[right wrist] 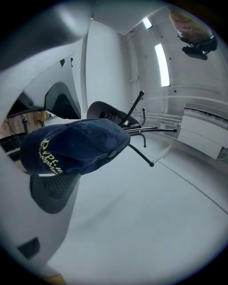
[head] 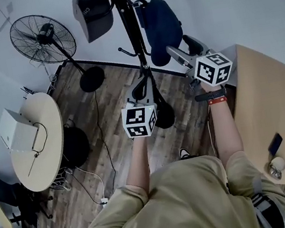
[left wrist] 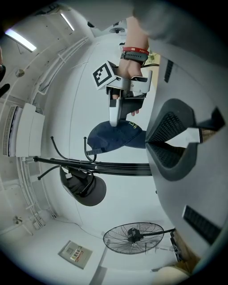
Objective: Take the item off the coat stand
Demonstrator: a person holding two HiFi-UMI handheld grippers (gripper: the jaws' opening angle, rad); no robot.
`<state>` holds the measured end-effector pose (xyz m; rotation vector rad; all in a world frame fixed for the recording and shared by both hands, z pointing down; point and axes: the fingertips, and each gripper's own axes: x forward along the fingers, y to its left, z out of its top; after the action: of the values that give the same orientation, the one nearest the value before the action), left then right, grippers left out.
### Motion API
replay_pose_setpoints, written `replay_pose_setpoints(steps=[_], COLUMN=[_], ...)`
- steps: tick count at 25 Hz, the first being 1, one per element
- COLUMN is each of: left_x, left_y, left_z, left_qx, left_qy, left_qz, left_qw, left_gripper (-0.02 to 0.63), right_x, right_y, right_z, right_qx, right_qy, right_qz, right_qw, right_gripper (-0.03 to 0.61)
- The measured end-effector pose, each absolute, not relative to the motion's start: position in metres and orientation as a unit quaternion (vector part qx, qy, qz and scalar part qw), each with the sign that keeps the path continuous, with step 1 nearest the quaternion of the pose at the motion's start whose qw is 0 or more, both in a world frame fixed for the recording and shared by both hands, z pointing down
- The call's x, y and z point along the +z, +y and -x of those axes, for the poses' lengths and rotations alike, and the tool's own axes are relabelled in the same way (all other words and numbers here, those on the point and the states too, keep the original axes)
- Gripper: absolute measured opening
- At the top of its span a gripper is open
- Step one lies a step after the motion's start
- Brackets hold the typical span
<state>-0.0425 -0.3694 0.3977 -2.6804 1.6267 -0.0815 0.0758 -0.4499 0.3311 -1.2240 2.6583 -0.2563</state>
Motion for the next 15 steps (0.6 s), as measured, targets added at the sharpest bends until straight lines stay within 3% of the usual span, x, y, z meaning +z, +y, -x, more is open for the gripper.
replay_pose_setpoints(steps=[10, 13, 15], left_x=[0.401, 0.402, 0.403], left_y=[-0.381, -0.384, -0.386], left_z=[0.048, 0.052, 0.055], left_qx=[-0.029, -0.029, -0.027], left_qy=[0.524, 0.526, 0.528], left_qz=[0.851, 0.850, 0.849], left_qw=[0.003, 0.003, 0.001], left_gripper=[0.023, 0.023, 0.023], right_x=[0.307, 0.306, 0.305], right_y=[-0.473, -0.474, -0.472], right_z=[-0.056, -0.051, -0.046], right_qx=[-0.050, -0.042, -0.037], right_qy=[0.913, 0.915, 0.920], right_qz=[0.397, 0.394, 0.384], right_qw=[0.079, 0.075, 0.069], right_gripper=[0.356, 0.273, 0.182])
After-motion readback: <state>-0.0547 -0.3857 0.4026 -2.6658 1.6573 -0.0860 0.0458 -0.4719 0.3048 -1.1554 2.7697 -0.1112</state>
